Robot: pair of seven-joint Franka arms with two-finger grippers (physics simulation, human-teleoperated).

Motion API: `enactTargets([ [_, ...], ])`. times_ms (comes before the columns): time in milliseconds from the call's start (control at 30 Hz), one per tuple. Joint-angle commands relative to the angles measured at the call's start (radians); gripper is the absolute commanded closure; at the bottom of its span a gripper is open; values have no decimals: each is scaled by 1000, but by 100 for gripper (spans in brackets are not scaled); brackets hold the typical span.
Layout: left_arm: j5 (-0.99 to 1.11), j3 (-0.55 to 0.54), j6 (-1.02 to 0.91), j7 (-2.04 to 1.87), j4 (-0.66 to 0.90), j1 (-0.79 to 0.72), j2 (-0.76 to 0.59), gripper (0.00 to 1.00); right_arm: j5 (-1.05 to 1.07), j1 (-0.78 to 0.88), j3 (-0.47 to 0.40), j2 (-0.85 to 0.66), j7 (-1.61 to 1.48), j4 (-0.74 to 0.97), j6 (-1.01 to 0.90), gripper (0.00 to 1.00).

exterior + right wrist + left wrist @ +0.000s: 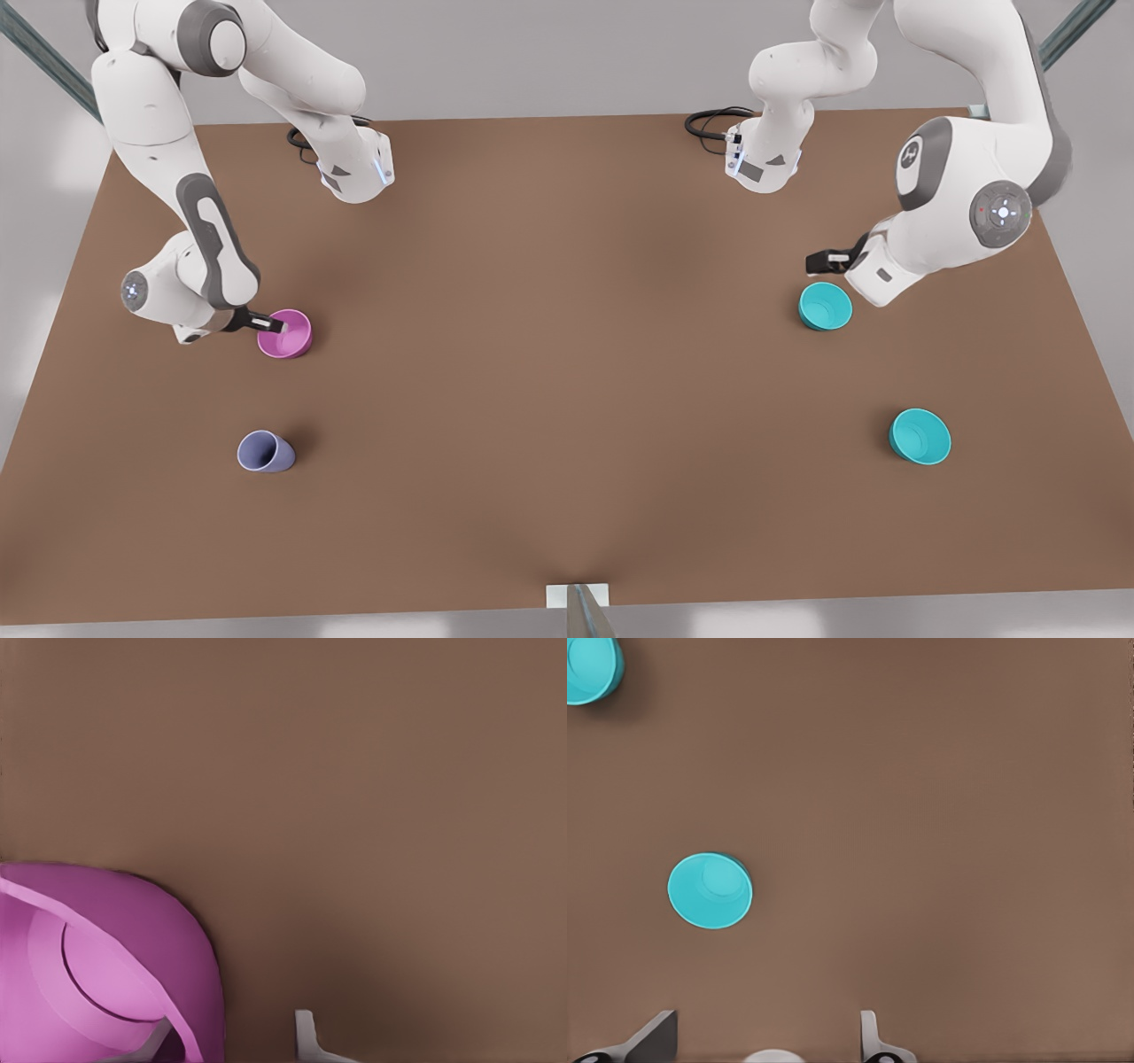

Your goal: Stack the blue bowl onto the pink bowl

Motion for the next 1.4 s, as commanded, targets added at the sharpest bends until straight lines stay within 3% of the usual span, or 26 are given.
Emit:
enactTargets([
  [0,1,-3,-24,1,0,19,-1,0,-3,7,1,-2,-41,1,6,79],
  [133,1,-3,-24,1,2,19,-1,0,43,63,1,-20,-38,58,-95,79],
  [300,1,-3,-31,-1,2,19,-3,0,194,447,1,-40,323,311,-241,79],
  [400,1,-3,-31,-1,2,19,-3,0,342,698,-2,167,710,636,-198,79],
  [567,1,-3,-31,1,2,22,8,0,375,888,-2,535,1267,1079,-48,79],
  [700,4,-2,-29,-1,2,27,37,0,364,947,-8,621,1324,1118,28,79],
  [733,4,-2,-26,-1,4,62,52,0,364,948,-6,627,1324,1118,29,64],
  [767,8,-2,-15,1,7,79,81,0,362,948,-8,632,1323,1118,26,2],
  [867,8,-2,35,1,7,199,109,0,362,950,-9,633,1321,1118,26,0],
  [933,44,-2,54,64,0,251,141,0,364,939,-23,560,1324,1121,-63,0],
  [967,44,-2,95,78,-7,268,163,0,362,941,-75,518,1324,1121,-156,0],
  [1033,40,-3,216,191,-27,325,238,0,327,895,-151,406,1251,1124,-449,0],
  [1067,39,67,351,303,-131,293,235,0,318,789,-189,343,1084,1127,-735,0],
  [1100,-28,236,431,381,-228,154,222,0,251,670,-224,343,841,1191,-972,0],
  [1200,-41,239,439,406,-276,157,250,0,-260,586,-226,322,421,1211,-1075,0],
  [1233,-41,239,521,464,-346,159,247,0,-300,577,-246,204,346,1230,-1162,0],
  [1267,-41,241,549,537,-384,159,245,0,-309,513,-148,59,324,1218,-1216,0],
  [1300,-38,241,548,670,-434,159,235,0,-328,412,3,-54,327,1187,-1247,0],
  [1367,-36,257,548,742,-461,162,226,0,-329,399,21,-230,317,1064,-1219,0],
])
